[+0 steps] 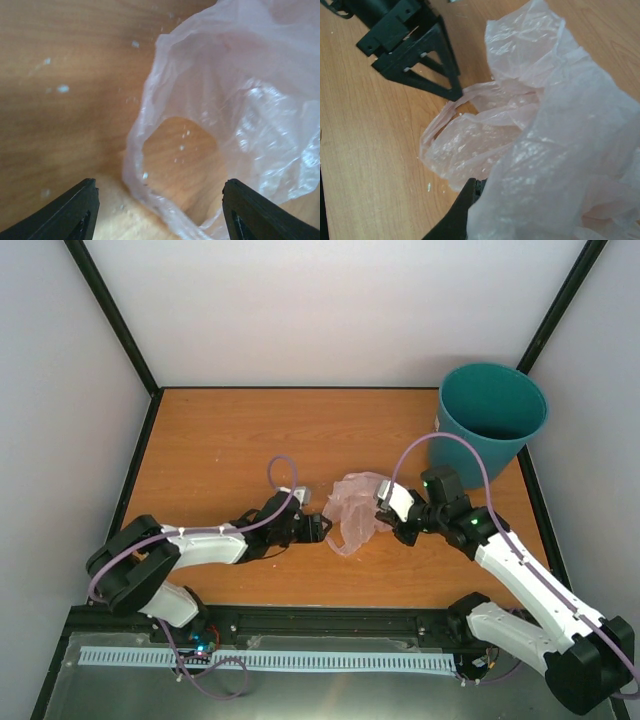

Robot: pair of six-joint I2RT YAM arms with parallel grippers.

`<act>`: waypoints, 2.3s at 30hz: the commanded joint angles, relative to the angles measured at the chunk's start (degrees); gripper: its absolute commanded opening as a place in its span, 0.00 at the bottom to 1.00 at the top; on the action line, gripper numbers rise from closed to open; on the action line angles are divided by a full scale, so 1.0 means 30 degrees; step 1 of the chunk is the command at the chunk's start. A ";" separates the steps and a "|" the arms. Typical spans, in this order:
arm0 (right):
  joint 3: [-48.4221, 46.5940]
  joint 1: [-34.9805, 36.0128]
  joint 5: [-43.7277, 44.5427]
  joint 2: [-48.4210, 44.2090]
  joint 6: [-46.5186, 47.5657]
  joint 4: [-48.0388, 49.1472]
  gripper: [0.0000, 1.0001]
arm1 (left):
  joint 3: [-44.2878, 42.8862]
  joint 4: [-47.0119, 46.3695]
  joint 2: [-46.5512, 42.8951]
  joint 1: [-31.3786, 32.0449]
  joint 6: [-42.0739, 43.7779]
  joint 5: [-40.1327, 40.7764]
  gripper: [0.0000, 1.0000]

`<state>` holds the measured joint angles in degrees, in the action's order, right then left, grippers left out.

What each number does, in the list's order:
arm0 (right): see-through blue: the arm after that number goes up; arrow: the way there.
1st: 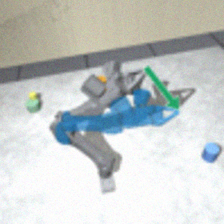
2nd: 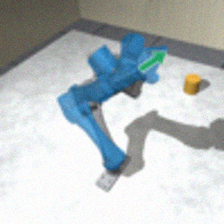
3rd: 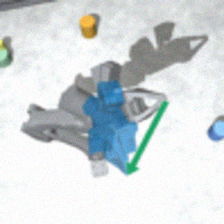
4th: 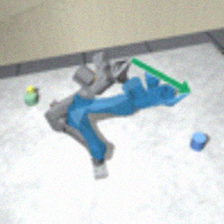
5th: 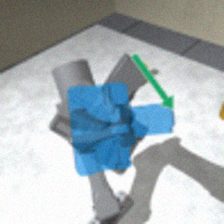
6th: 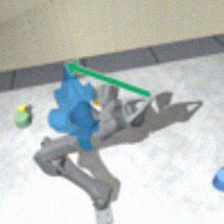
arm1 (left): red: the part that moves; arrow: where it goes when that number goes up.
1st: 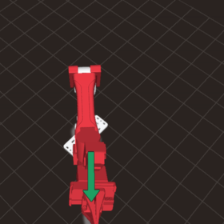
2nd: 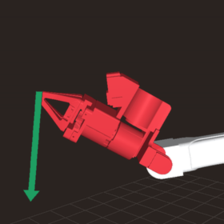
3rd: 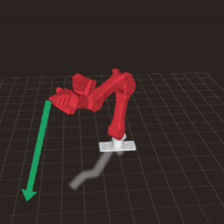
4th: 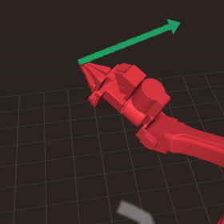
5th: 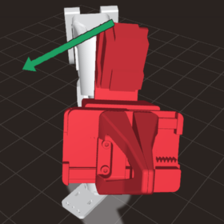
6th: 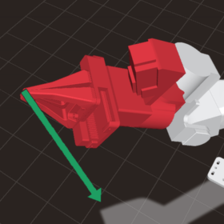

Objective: Put the trash bags into the trash bin

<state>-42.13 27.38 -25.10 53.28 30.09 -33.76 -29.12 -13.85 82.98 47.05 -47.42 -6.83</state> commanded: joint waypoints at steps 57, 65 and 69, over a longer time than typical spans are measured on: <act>-1.1998 0.0483 0.0603 0.4338 -0.5627 -0.3543 0.03 | -1.2064 1.7259 -1.0302 -0.1298 0.5649 0.2308 0.01; -0.9002 0.0543 -0.1498 0.2776 -0.4574 -0.4061 0.03 | -1.0418 1.7119 -1.0915 -0.1239 0.5047 -0.2038 0.01; -1.0386 0.0543 -0.1614 0.3087 -0.4115 -0.4729 0.03 | -1.2961 1.7472 -0.9948 -0.1239 0.5612 -0.1112 0.01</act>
<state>-69.21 28.97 -27.94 63.33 16.27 -46.65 -59.90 37.17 51.86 43.48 -32.45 -9.54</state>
